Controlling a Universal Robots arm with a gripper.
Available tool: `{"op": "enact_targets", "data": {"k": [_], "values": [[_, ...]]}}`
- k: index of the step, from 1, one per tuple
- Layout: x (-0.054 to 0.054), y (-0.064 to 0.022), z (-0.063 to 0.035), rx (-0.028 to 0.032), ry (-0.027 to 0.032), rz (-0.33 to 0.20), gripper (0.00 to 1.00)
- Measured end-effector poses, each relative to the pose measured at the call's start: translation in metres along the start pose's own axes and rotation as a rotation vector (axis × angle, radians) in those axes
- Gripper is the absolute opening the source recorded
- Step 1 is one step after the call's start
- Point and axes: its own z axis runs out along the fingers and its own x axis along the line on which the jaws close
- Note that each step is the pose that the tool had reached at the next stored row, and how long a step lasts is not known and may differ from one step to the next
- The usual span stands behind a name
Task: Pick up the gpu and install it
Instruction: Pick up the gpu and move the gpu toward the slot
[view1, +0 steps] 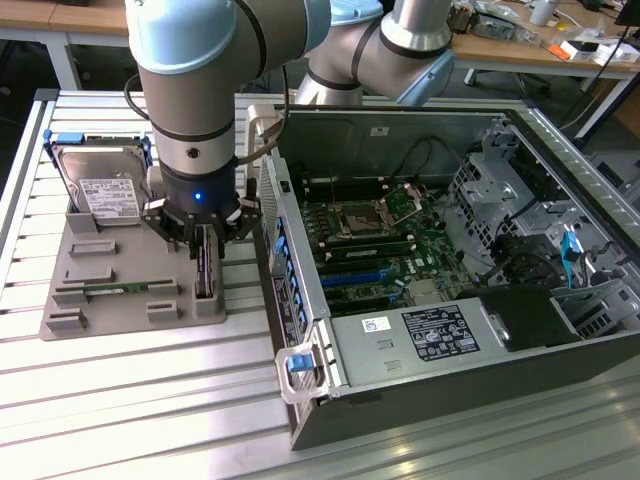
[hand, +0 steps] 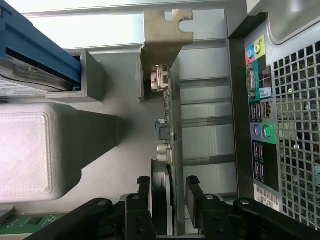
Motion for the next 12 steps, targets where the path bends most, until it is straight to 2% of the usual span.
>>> {"op": "enact_targets", "data": {"k": [2,9,12], "values": [[0.000,0.0001,-0.0008,0.0000,0.0000,0.000,0.42],[0.000,0.0043,-0.0173,-0.0004,-0.0031,0.000,0.42],[0.004,0.0065,-0.0202,-0.0007,-0.0081,0.000,0.42]]}}
